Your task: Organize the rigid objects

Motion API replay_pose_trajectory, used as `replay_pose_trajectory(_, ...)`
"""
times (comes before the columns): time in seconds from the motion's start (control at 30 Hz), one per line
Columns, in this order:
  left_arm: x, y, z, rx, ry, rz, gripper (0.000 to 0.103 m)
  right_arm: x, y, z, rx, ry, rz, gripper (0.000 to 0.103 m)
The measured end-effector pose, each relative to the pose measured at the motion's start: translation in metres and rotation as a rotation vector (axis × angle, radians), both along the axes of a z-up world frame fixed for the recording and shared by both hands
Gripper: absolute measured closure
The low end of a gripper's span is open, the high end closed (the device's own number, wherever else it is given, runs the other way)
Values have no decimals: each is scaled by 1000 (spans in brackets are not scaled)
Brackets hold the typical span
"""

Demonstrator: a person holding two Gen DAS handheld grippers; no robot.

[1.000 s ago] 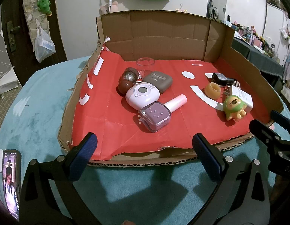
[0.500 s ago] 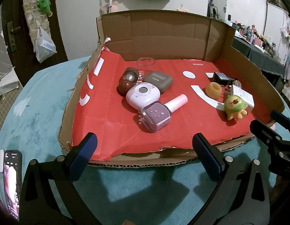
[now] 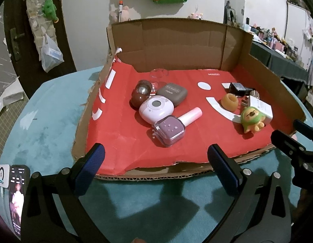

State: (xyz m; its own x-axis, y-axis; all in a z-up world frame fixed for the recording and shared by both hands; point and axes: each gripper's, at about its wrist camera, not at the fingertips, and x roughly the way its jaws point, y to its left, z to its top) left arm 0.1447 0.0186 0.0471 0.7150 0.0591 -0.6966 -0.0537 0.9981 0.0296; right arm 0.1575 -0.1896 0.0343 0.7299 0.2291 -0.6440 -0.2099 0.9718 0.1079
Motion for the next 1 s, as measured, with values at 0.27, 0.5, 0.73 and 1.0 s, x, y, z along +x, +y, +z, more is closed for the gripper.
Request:
replay_pose_trajectory(0.27,-14,-2,9,-6,-19,-16,0,-10,-1,13,8,-16,12,0)
replay_pose_trajectory(0.5,-30,-2,7,-32,-7,-36,0,-22,-3,15,2,-7,24,0)
replay_pose_trajectory(0.73,-37,-7,-12,-26,48,-48,0,-28,-7,-2,-5,51,21,0)
replay_pose_trajectory(1.0,-34,-13,-33,-26,119,-59,0,-27,-8,-24,-13,124,24,0)
